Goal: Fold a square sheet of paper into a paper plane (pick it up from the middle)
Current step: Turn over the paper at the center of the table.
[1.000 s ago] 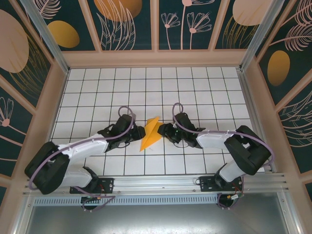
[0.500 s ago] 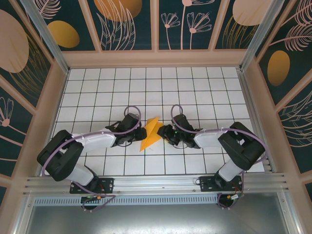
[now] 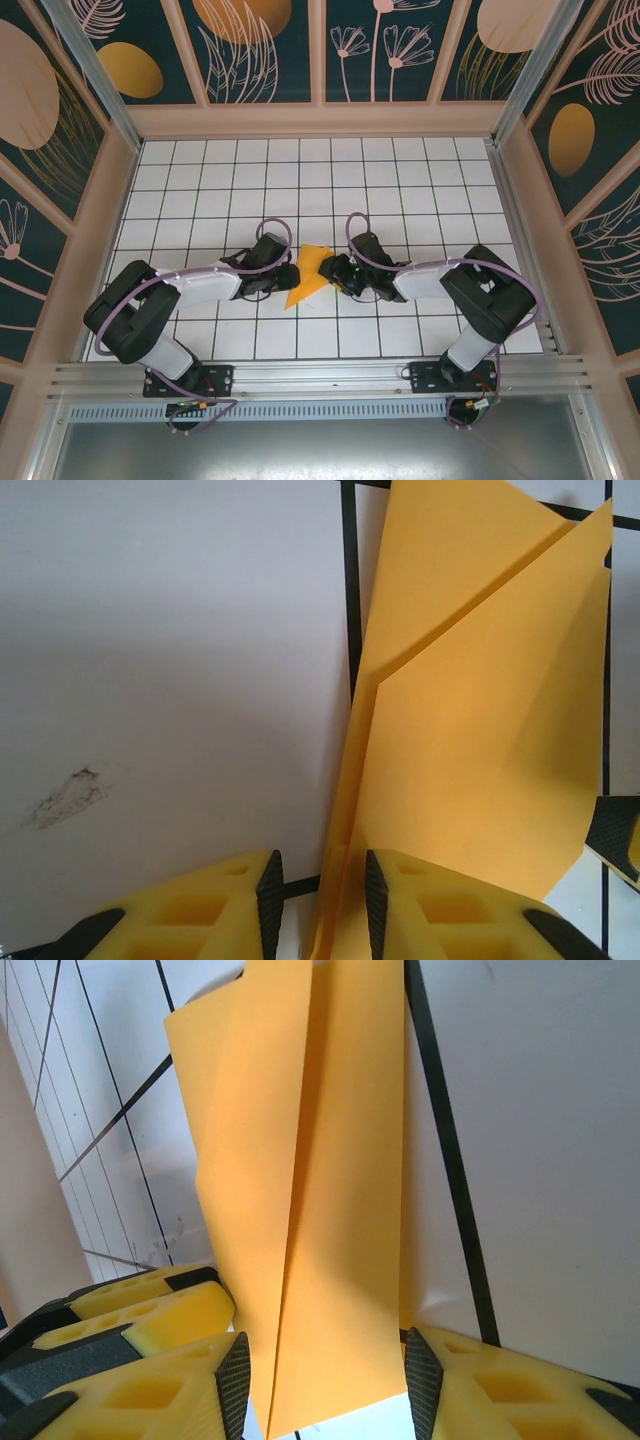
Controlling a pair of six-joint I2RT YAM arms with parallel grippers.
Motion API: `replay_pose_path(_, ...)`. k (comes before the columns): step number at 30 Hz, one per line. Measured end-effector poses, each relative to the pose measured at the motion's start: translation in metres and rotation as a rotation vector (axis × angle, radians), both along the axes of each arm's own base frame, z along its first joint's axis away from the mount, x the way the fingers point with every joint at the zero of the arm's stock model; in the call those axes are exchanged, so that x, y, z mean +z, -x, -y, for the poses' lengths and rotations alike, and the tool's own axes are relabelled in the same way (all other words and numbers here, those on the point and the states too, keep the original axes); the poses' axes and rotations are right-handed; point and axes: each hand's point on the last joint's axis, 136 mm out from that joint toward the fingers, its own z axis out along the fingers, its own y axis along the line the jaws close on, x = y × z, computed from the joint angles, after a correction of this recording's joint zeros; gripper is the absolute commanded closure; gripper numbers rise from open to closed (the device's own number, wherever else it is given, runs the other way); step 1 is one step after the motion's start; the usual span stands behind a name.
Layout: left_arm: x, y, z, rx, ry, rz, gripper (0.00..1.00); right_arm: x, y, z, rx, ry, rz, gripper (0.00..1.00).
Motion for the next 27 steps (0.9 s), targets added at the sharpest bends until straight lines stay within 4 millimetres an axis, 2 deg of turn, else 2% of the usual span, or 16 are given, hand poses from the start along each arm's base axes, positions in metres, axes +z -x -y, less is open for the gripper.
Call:
replay_pose_path(14, -0.001, -0.001, -0.001, 0.000, -0.005, -0.002, 0.75, 0.006, -0.006, -0.011, 0.022, -0.045, 0.026, 0.51)
replay_pose_path(27, -0.001, 0.000, -0.001, 0.003, 0.007, -0.013, 0.77, 0.012, -0.020, -0.025, 0.034, -0.084, 0.040, 0.51)
